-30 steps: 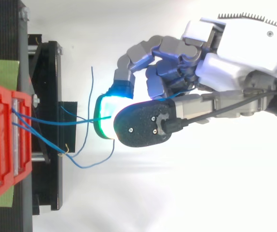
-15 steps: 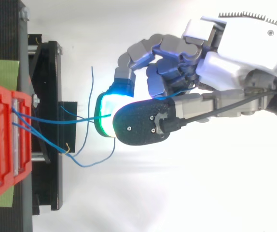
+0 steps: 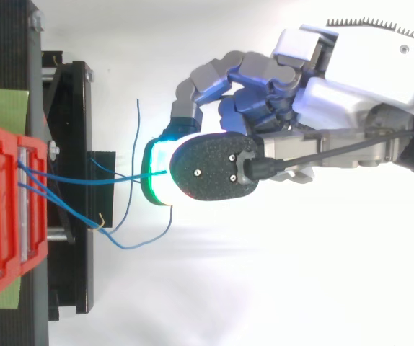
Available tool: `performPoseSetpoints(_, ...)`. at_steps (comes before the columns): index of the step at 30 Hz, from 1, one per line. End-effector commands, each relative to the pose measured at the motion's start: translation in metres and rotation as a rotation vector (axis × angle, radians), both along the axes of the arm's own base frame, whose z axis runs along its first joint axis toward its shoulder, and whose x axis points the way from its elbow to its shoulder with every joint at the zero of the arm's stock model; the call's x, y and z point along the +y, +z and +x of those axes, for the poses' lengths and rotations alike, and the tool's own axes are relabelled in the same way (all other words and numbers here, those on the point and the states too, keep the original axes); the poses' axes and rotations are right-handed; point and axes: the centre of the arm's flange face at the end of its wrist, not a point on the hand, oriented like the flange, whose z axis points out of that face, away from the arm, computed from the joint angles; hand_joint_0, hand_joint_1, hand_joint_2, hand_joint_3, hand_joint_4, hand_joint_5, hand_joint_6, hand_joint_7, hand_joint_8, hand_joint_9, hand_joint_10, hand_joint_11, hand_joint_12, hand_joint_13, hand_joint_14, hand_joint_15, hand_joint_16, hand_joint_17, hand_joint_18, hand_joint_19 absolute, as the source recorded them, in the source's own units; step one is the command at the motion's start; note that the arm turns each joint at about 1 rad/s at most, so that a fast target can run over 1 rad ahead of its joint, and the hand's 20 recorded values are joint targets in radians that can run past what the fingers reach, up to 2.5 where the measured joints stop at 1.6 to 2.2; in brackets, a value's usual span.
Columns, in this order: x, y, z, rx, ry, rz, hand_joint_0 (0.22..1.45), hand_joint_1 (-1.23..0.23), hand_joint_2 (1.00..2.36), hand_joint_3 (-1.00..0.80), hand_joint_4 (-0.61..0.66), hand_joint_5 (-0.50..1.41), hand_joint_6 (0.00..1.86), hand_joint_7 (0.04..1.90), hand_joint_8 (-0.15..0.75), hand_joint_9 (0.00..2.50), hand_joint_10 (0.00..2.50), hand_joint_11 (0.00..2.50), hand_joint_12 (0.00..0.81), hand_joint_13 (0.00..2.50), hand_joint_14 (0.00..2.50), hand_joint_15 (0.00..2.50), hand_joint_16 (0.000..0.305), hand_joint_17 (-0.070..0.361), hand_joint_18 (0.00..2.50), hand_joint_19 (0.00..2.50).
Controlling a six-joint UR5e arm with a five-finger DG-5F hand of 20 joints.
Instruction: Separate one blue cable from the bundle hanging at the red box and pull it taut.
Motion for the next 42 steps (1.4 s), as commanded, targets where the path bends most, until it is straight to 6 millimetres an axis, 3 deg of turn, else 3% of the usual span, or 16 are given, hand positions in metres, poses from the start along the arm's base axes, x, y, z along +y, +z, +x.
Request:
performPoseSetpoints(1, -0.0001, 0.0002, 0.0001, -0.001, 0.0, 0.0, 0.63, -0.61, 1.01, -0.38, 0.08, -0.15, 0.96, 0.98, 0.286, 0.62, 2.5, 0.95, 0.309, 0.74, 2.5, 1.36, 0.029, 0.065, 1.34, 2.09)
performPoseSetpoints(13, 0.001, -0.0005, -0.0001, 0.001, 0.001, 0.0, 0.66, -0.72, 1.02, -0.21, 0.07, -0.15, 0.97, 0.99, 0.289, 0.64, 2.5, 0.97, 0.312, 0.75, 2.5, 1.37, 0.029, 0.064, 1.34, 2.06)
performPoseSetpoints(42, -0.0003, -0.0005, -0.0002, 0.001, -0.002, 0.0, 0.68, -0.67, 1.02, -0.22, 0.06, -0.17, 1.0, 0.97, 0.29, 0.55, 2.5, 0.97, 0.318, 0.69, 2.5, 1.39, 0.029, 0.066, 1.3, 2.08)
